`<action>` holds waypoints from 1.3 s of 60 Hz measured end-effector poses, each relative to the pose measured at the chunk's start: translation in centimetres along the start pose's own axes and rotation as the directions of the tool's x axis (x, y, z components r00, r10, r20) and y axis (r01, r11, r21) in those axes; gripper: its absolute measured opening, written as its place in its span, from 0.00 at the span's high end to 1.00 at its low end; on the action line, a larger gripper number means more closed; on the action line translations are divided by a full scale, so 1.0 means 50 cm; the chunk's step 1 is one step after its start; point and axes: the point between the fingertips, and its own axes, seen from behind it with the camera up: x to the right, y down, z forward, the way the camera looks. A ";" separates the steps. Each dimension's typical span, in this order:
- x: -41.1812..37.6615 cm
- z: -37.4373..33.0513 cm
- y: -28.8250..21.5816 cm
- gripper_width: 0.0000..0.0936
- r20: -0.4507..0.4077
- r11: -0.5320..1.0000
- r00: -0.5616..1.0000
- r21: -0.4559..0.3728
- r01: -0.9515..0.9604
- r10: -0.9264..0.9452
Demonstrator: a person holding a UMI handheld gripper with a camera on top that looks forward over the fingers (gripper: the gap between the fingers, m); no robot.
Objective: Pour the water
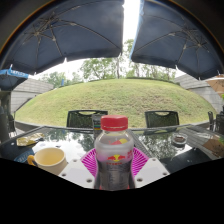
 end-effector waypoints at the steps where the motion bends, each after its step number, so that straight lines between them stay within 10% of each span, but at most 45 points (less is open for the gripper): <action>1: 0.002 -0.001 -0.001 0.59 -0.001 1.000 1.000 0.004 -0.006 0.006; 11: 0.002 -0.004 0.015 0.42 0.011 0.998 1.000 -0.066 -0.004 0.005; 16: 0.003 -0.031 0.027 0.10 0.016 0.987 0.999 -0.158 -0.028 0.031; 28: 0.001 -0.177 0.012 0.11 -0.016 0.984 1.000 -0.180 -0.001 -0.002; 53: -0.352 -0.485 0.072 0.10 0.254 0.961 0.953 -0.178 0.213 -0.164; 78: -0.337 -0.499 0.111 0.10 0.164 0.955 0.958 -0.139 0.260 -0.237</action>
